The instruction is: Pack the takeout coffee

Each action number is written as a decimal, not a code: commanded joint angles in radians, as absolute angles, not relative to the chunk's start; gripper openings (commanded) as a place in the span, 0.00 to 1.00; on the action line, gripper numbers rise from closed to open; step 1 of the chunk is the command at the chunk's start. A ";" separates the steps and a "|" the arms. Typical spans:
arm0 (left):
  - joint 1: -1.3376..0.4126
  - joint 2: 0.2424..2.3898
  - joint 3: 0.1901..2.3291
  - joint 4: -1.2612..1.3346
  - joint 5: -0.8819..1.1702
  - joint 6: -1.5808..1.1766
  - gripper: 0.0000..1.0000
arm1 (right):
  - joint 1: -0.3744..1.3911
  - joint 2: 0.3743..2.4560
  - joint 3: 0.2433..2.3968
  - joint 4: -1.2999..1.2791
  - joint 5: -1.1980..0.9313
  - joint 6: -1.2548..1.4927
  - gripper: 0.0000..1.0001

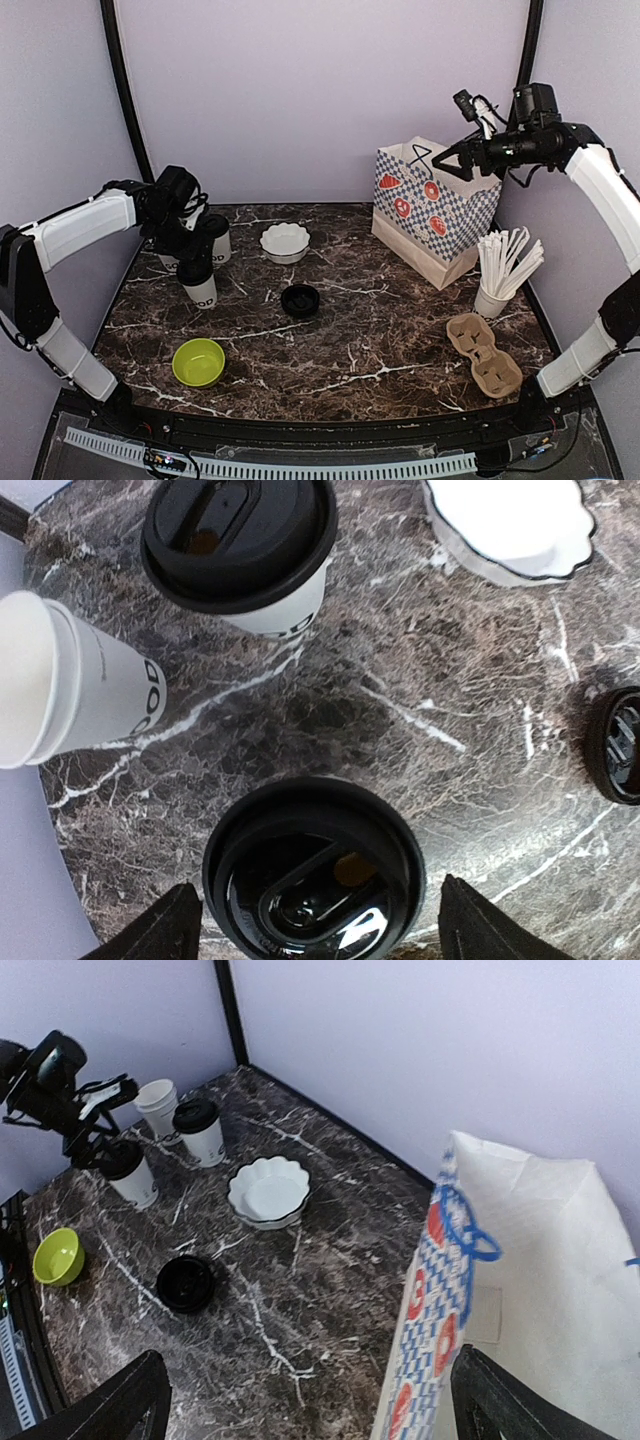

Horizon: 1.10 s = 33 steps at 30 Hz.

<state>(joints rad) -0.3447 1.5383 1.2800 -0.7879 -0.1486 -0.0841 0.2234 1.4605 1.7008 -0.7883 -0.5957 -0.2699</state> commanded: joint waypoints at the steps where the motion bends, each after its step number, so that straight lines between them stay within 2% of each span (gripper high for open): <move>1: -0.346 1.434 1.366 -0.805 -0.058 -0.054 0.83 | 0.112 1.503 1.844 -0.800 -0.546 -0.235 0.98; 5: -0.407 1.396 1.424 -0.758 0.036 -0.012 0.78 | 0.054 1.560 1.924 -0.813 -0.388 -0.248 0.95; 8: -0.500 1.395 1.461 -0.743 -0.039 0.017 0.77 | 0.043 1.604 1.958 -0.829 -0.285 -0.278 0.92; 17: -0.585 1.422 1.470 -0.660 0.049 -0.032 0.75 | 0.038 1.739 2.013 -0.879 -0.166 -0.263 0.87; 29: -0.625 1.493 1.475 -0.615 0.133 -0.043 0.73 | 0.025 1.864 2.044 -0.855 -0.130 -0.249 0.81; 33: -0.632 1.504 1.476 -0.605 0.148 -0.044 0.73 | 0.015 1.925 2.105 -0.879 -0.199 -0.273 0.72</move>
<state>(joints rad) -0.6228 1.5085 1.4635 -0.6338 0.1123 -0.0380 0.0280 1.8755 2.0270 -0.8814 -0.1432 -0.2562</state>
